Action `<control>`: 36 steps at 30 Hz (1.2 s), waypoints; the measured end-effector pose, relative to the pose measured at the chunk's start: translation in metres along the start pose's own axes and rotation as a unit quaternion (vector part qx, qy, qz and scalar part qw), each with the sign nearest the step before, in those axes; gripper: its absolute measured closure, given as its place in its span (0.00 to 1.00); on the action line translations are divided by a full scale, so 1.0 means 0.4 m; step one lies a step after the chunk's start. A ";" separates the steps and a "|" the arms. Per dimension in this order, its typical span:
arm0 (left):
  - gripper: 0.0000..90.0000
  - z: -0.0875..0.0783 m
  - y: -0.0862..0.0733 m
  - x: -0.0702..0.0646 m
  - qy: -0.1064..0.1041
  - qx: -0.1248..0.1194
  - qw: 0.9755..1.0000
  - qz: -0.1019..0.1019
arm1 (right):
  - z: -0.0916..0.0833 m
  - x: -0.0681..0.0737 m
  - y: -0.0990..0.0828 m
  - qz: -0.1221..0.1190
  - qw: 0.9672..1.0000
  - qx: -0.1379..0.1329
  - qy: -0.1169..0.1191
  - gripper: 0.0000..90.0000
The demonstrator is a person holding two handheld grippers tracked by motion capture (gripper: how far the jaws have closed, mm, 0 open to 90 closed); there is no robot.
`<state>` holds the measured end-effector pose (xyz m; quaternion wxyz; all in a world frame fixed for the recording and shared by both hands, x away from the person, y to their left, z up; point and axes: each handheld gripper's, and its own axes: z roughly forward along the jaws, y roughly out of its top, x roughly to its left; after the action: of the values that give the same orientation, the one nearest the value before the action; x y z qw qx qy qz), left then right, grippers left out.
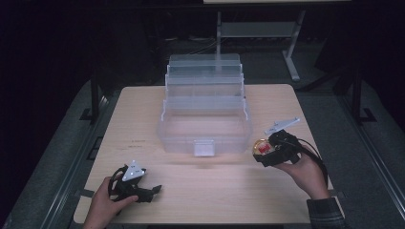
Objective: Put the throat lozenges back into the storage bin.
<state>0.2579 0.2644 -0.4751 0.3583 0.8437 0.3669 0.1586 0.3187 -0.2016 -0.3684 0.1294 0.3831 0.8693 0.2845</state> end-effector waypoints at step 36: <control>0.12 -0.001 0.000 0.001 -0.001 0.003 1.000 0.002 | 0.004 -0.042 0.157 -0.003 1.000 -0.019 0.001 0.22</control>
<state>0.2579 0.2648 -0.4747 0.3556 0.8458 0.3653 0.1572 0.3681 -0.1791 -0.3323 0.1367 0.3775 0.8650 0.3009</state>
